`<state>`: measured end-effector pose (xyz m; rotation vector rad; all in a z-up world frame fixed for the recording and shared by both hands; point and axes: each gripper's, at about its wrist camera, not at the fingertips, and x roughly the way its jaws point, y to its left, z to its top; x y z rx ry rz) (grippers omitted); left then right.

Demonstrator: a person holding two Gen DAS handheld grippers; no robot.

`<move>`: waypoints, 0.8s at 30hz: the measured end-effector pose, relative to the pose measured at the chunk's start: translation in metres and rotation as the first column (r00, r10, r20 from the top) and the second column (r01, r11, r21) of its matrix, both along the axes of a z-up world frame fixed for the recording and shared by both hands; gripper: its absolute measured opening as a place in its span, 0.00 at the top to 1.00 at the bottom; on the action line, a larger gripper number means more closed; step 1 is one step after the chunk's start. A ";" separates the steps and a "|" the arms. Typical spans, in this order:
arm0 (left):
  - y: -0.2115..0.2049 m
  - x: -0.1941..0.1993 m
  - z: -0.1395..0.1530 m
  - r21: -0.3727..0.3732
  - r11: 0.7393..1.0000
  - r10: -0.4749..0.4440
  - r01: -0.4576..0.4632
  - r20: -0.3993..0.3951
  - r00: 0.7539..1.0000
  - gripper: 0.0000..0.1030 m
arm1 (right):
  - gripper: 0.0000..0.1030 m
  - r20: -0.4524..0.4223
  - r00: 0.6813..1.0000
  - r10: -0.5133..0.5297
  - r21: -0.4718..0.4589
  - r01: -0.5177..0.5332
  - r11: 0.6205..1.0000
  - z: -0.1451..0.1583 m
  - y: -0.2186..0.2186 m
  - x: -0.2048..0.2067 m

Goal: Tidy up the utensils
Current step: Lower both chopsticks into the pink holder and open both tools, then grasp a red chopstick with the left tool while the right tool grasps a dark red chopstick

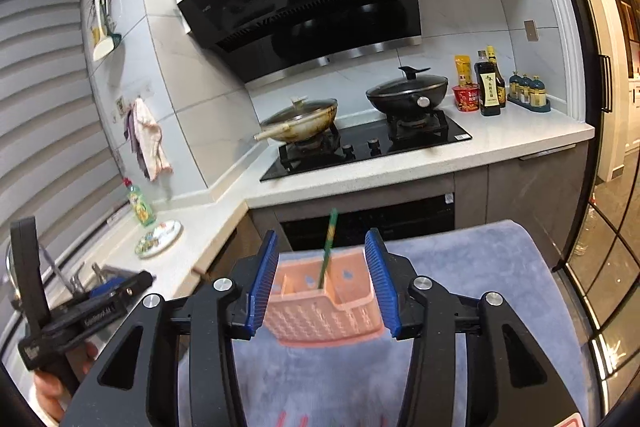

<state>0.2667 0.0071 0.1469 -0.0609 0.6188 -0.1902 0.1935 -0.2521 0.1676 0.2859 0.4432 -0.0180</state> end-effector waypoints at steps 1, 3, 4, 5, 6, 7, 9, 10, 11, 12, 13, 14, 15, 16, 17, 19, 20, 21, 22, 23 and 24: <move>0.001 -0.010 -0.007 0.016 1.000 -0.003 0.003 -0.014 1.000 0.40 | 0.57 -0.014 1.000 0.000 -0.009 0.000 1.000 -0.007 0.001 -0.010; 0.001 -0.026 -0.019 0.042 0.999 -0.002 0.003 -0.031 1.000 0.40 | 0.57 -0.050 0.999 -0.006 -0.029 0.004 1.000 -0.022 0.002 -0.030; 0.001 -0.033 -0.025 0.049 0.999 0.000 0.002 -0.037 0.999 0.40 | 0.57 -0.069 0.998 -0.012 -0.043 0.009 0.999 -0.030 0.003 -0.041; 0.002 -0.041 -0.032 0.059 0.998 -0.001 0.003 -0.044 0.999 0.40 | 0.57 -0.082 0.997 -0.015 -0.053 0.011 0.999 -0.037 0.003 -0.049; 0.002 -0.052 -0.042 0.075 0.997 -0.003 0.007 -0.056 0.998 0.40 | 0.57 -0.106 0.994 -0.023 -0.073 0.015 0.997 -0.048 0.004 -0.061; 0.002 -0.058 -0.049 0.085 0.996 -0.004 0.010 -0.068 0.998 0.40 | 0.57 -0.122 0.992 -0.027 -0.086 0.016 0.996 -0.056 0.005 -0.069; 0.002 -0.071 -0.064 0.097 0.995 -0.011 0.020 -0.093 0.996 0.40 | 0.57 -0.159 0.987 -0.032 -0.097 0.017 0.995 -0.072 0.007 -0.086; 0.003 -0.079 -0.073 0.097 0.995 -0.016 0.027 -0.111 0.994 0.40 | 0.57 -0.177 0.984 -0.031 -0.099 0.014 0.995 -0.079 0.007 -0.094; 0.003 -0.085 -0.080 0.099 0.995 -0.019 0.031 -0.122 0.992 0.40 | 0.57 -0.193 0.980 -0.038 -0.110 0.016 0.994 -0.088 0.008 -0.102; 0.003 -0.094 -0.090 0.105 0.994 -0.020 0.035 -0.138 0.990 0.40 | 0.57 -0.205 0.978 -0.045 -0.123 0.020 0.992 -0.094 0.010 -0.108; 0.004 -0.099 -0.097 0.109 0.993 -0.021 0.038 -0.147 0.989 0.40 | 0.57 -0.217 0.975 -0.049 -0.134 0.020 0.991 -0.100 0.012 -0.114; 0.003 -0.105 -0.104 0.115 0.993 -0.021 0.039 -0.156 0.988 0.40 | 0.57 -0.236 0.970 -0.055 -0.149 0.020 0.989 -0.109 0.013 -0.121; 0.003 -0.113 -0.113 0.121 0.992 -0.019 0.040 -0.169 0.986 0.40 | 0.57 -0.248 0.967 -0.061 -0.154 0.023 0.988 -0.115 0.014 -0.126; 0.002 -0.119 -0.119 0.125 0.991 -0.020 0.043 -0.178 0.984 0.40 | 0.57 -0.267 0.962 -0.064 -0.151 0.024 0.988 -0.123 0.014 -0.130; 0.002 -0.123 -0.125 0.127 0.991 -0.022 0.047 -0.189 0.982 0.40 | 0.57 -0.288 0.956 -0.064 -0.144 0.023 0.989 -0.131 0.014 -0.135; 0.001 -0.136 -0.142 0.125 0.990 -0.028 0.057 -0.219 0.975 0.40 | 0.57 -0.320 0.945 -0.064 -0.129 0.024 0.991 -0.146 0.014 -0.142; 0.000 -0.140 -0.146 0.125 0.990 -0.029 0.059 -0.227 0.974 0.40 | 0.57 -0.331 0.941 -0.065 -0.123 0.025 0.992 -0.152 0.014 -0.145; 0.000 -0.144 -0.151 0.124 0.990 -0.031 0.061 -0.234 0.972 0.40 | 0.57 -0.347 0.936 -0.063 -0.115 0.025 0.993 -0.160 0.014 -0.149; -0.001 -0.150 -0.157 0.125 0.990 -0.034 0.066 -0.244 0.969 0.40 | 0.57 -0.362 0.930 -0.063 -0.112 0.024 0.993 -0.169 0.015 -0.152; -0.001 -0.154 -0.162 0.129 0.989 -0.037 0.071 -0.251 0.967 0.40 | 0.57 -0.376 0.924 -0.066 -0.113 0.025 0.993 -0.175 0.016 -0.154; -0.002 -0.159 -0.168 0.133 0.988 -0.038 0.075 -0.260 0.965 0.40 | 0.57 -0.385 0.921 -0.066 -0.112 0.025 0.993 -0.180 0.018 -0.156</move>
